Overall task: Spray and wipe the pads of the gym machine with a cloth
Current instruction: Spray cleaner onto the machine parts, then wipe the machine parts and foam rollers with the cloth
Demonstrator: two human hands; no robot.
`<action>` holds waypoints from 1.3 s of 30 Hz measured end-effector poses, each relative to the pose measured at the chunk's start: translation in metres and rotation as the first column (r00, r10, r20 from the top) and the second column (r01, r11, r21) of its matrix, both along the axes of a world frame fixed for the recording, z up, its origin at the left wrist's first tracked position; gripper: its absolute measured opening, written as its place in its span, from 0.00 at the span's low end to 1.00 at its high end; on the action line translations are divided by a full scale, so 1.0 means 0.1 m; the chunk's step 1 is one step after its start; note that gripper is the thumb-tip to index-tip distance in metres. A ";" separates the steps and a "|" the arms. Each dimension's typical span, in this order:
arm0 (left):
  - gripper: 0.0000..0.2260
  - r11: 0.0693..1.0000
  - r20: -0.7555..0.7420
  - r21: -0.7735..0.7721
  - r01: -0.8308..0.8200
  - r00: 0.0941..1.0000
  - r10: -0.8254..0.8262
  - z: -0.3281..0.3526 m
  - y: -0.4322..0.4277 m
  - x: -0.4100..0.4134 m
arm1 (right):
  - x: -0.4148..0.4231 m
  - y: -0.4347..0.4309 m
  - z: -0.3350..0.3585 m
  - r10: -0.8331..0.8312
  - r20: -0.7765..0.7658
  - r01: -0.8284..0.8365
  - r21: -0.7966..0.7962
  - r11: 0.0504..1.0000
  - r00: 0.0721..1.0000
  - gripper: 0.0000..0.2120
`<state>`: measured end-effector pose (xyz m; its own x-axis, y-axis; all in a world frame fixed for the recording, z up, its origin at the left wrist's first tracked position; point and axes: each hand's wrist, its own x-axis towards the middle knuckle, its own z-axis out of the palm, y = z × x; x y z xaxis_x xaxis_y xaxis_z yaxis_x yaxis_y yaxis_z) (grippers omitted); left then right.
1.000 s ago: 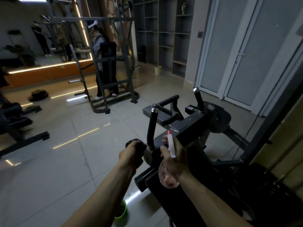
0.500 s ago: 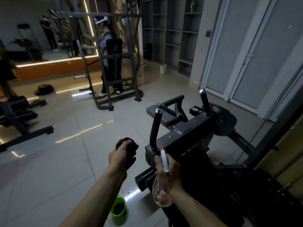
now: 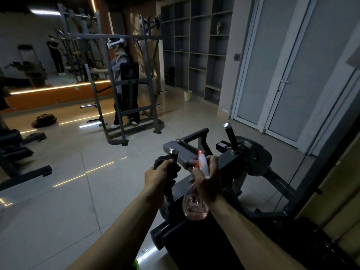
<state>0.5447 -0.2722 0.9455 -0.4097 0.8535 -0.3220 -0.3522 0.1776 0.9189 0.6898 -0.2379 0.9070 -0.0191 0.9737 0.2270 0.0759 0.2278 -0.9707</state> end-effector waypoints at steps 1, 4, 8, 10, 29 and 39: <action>0.07 1.000 -0.009 0.011 0.010 1.000 -0.010 0.02 0.08 0.05 | 0.04 0.11 0.07 -0.047 0.039 0.046 0.019 0.999 0.998 0.16; 0.07 1.000 -0.022 0.012 0.020 1.000 -0.020 0.08 0.33 0.20 | 0.12 0.56 0.20 -0.181 0.209 0.175 0.050 0.983 0.961 0.11; 0.11 1.000 -0.020 0.011 0.018 1.000 -0.018 0.04 0.55 0.28 | 0.28 1.00 0.17 -0.248 0.306 0.227 0.102 0.969 0.919 0.12; 0.11 1.000 -0.021 0.009 -0.004 1.000 0.004 0.01 0.57 0.25 | 0.35 1.13 0.16 -0.249 0.296 0.237 0.076 0.968 0.922 0.11; 0.09 0.997 -0.038 0.013 -0.082 0.996 0.082 -0.02 0.31 -0.13 | 0.27 1.49 -0.14 -0.047 0.421 0.116 -0.139 0.983 0.906 0.42; 0.30 0.959 0.010 0.149 0.242 0.969 -0.247 0.21 0.03 -0.05 | -0.34 0.19 0.02 0.239 0.265 -0.309 0.265 0.913 0.934 0.24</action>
